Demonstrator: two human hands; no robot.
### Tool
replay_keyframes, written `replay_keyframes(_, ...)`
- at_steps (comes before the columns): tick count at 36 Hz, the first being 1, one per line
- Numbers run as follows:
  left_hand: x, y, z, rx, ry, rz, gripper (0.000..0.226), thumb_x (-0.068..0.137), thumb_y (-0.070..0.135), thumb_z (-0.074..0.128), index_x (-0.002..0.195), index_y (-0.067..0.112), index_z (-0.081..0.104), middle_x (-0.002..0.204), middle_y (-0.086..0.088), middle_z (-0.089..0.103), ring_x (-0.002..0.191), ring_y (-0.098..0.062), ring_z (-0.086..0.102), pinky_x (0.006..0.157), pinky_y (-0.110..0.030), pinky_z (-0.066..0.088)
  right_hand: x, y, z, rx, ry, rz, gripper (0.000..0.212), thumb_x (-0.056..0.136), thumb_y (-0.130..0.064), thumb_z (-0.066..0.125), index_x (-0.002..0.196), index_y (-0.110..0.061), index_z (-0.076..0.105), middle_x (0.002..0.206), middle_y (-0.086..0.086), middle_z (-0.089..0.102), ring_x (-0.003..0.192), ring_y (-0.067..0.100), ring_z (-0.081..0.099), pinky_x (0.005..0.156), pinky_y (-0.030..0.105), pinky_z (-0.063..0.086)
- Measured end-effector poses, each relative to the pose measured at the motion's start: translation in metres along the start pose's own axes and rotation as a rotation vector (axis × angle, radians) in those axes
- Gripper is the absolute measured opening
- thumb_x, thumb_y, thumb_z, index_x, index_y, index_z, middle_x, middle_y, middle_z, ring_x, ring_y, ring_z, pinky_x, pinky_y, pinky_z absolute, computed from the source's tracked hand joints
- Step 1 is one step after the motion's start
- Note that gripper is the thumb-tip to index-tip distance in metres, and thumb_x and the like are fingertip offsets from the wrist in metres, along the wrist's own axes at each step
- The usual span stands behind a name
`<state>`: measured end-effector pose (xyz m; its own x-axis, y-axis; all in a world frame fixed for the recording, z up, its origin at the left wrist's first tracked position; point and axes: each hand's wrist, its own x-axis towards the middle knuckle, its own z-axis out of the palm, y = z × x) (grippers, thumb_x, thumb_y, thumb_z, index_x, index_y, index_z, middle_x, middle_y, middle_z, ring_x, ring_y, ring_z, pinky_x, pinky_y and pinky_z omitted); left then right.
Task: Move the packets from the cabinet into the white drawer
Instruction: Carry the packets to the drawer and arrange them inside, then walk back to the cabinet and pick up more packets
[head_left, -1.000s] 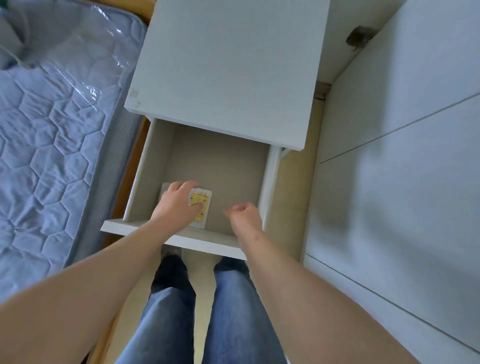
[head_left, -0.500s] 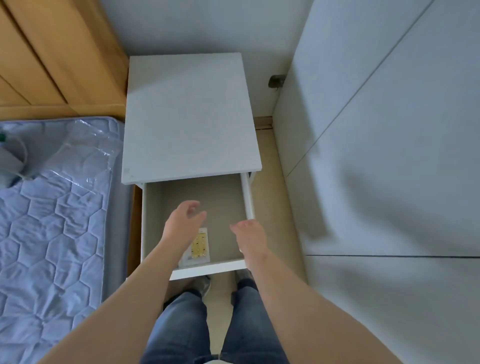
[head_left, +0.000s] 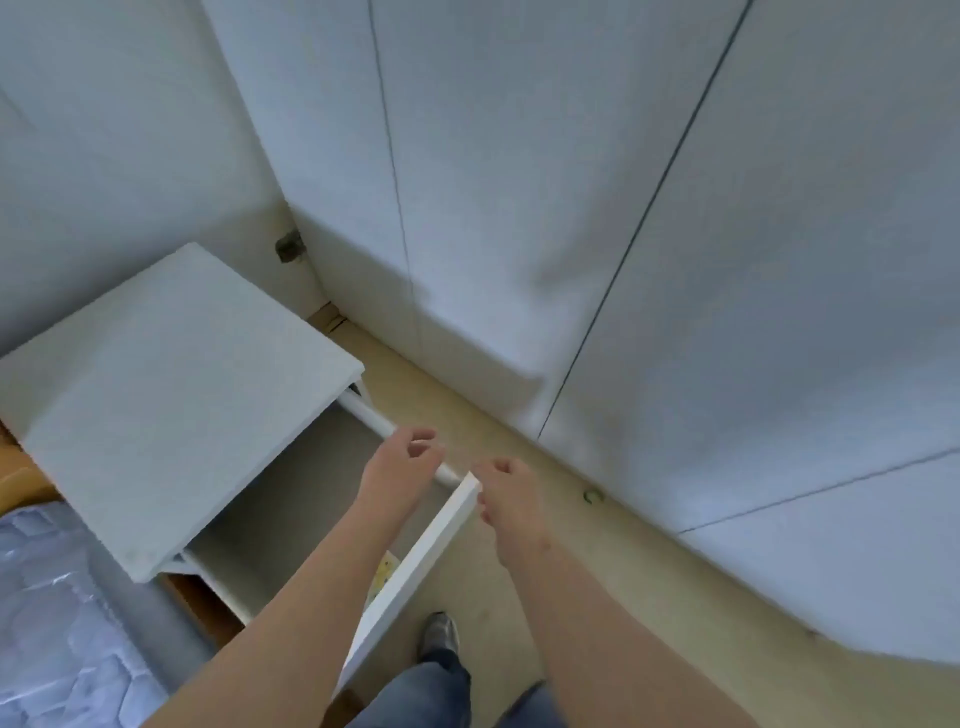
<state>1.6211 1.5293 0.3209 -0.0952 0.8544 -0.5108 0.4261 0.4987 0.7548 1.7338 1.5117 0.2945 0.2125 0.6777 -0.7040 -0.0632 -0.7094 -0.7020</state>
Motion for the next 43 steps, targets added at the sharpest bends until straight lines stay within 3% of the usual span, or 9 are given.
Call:
replay_keyframes(2,-0.008,0.014,0.025,0.027,-0.077,0.036,0.025,0.093,0.022,0.053,0.118,0.021,0.055,0.108,0.003,0.058,0.093,-0.014,0.053,0.082,-0.027,0.041,-0.007,0.005,-0.030,0.094,0.061,-0.005,0.011,0.088,-0.017,0.058,0.078,-0.019,0.052,0.078,-0.003,0.052,0.068,0.011,0.047,0.067,0.024,0.039)
replay_keyframes(6,-0.032,0.043,0.086,0.054,-0.193,0.124,0.021,0.094,0.018,0.052,0.115,0.017,0.055,0.106,-0.001,0.059,0.096,-0.017,0.052,0.082,-0.026,0.037,-0.028,0.016,-0.098,0.261,0.205,-0.031,0.016,0.089,-0.014,0.058,0.075,-0.018,0.050,0.073,-0.001,0.049,0.065,0.012,0.044,0.058,0.023,0.036)
replay_keyframes(13,-0.115,0.093,0.226,0.147,-0.464,0.299,0.013,0.093,0.021,0.054,0.106,0.024,0.055,0.103,0.002,0.059,0.094,-0.016,0.056,0.069,-0.027,0.040,-0.090,0.067,-0.245,0.529,0.504,-0.079,0.004,0.089,-0.016,0.058,0.090,-0.016,0.055,0.081,-0.003,0.054,0.074,0.014,0.050,0.068,0.026,0.041)
replay_keyframes(19,-0.219,0.107,0.340,0.154,-0.679,0.361,0.012,0.093,0.021,0.055,0.104,0.024,0.058,0.098,0.006,0.061,0.097,-0.015,0.059,0.088,-0.033,0.045,-0.149,0.133,-0.361,0.714,0.686,-0.080,0.012,0.090,-0.018,0.057,0.101,-0.013,0.056,0.089,-0.002,0.056,0.086,0.017,0.053,0.077,0.028,0.043)
replay_keyframes(22,-0.270,0.102,0.394,0.180,-0.794,0.360,0.010,0.092,0.020,0.057,0.097,0.028,0.059,0.098,0.005,0.062,0.092,-0.012,0.061,0.095,-0.037,0.046,-0.181,0.170,-0.414,0.798,0.798,-0.079,0.004,0.090,-0.016,0.057,0.092,-0.015,0.055,0.085,-0.002,0.054,0.084,0.018,0.052,0.076,0.029,0.042)
replay_keyframes(28,-0.367,0.088,0.488,0.301,-1.021,0.372,0.012,0.090,0.017,0.057,0.096,0.026,0.061,0.100,-0.001,0.065,0.099,-0.018,0.062,0.095,-0.037,0.046,-0.242,0.249,-0.500,0.961,1.081,-0.021,0.009,0.088,-0.012,0.058,0.081,-0.018,0.056,0.073,-0.003,0.054,0.069,0.017,0.050,0.061,0.028,0.040)
replay_keyframes(33,-0.437,0.074,0.566,0.427,-1.179,0.424,0.009,0.092,0.016,0.054,0.095,0.023,0.059,0.093,0.000,0.062,0.089,-0.016,0.060,0.075,-0.028,0.045,-0.283,0.303,-0.555,1.119,1.225,0.027,0.008,0.088,-0.012,0.058,0.081,-0.016,0.055,0.069,-0.002,0.052,0.063,0.014,0.048,0.061,0.028,0.039)
replay_keyframes(39,-0.512,0.063,0.668,0.593,-1.338,0.489,0.009,0.096,0.019,0.051,0.102,0.023,0.056,0.098,0.003,0.062,0.094,-0.016,0.061,0.082,-0.034,0.048,-0.311,0.360,-0.638,1.247,1.347,0.096,0.001,0.090,-0.016,0.057,0.090,-0.015,0.056,0.076,-0.002,0.055,0.070,0.014,0.052,0.070,0.031,0.043)
replay_keyframes(43,-0.555,0.070,0.743,0.643,-1.388,0.531,0.010,0.093,0.017,0.052,0.095,0.024,0.058,0.091,0.005,0.062,0.090,-0.016,0.061,0.075,-0.029,0.046,-0.321,0.383,-0.712,1.343,1.381,0.086,0.003,0.089,-0.016,0.057,0.087,-0.015,0.056,0.071,-0.001,0.053,0.065,0.014,0.048,0.061,0.026,0.040)
